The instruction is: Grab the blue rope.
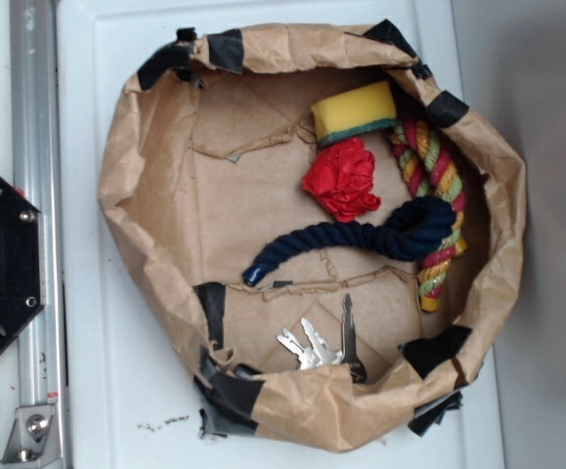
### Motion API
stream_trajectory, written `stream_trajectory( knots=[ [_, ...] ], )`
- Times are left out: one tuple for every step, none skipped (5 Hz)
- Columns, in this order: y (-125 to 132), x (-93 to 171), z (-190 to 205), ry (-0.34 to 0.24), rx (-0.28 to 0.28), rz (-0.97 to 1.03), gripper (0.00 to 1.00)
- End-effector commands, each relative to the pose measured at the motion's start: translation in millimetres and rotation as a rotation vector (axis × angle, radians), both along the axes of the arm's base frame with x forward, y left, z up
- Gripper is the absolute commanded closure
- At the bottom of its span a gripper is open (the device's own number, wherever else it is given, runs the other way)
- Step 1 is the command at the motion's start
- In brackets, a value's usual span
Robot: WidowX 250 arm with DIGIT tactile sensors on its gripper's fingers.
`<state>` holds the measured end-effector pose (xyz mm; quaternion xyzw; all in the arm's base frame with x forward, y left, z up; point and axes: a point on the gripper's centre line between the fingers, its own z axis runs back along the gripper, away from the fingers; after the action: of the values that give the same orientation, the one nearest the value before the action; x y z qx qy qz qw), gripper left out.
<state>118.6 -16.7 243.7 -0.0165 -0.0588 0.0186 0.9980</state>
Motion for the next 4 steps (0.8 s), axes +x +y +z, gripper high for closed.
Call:
stream_trajectory(
  knots=[
    [0.0,0.0,0.0,0.0,0.0,0.0,0.0],
    [17.3,50.0,-35.2,-0.12,-0.047,0.046,0.0],
    [22.8,96.0,-63.3,-0.05,0.014,0.119,0.0],
    [17.1,130.9,-91.3,-0.106,-0.038,0.128,0.0]
  ],
)
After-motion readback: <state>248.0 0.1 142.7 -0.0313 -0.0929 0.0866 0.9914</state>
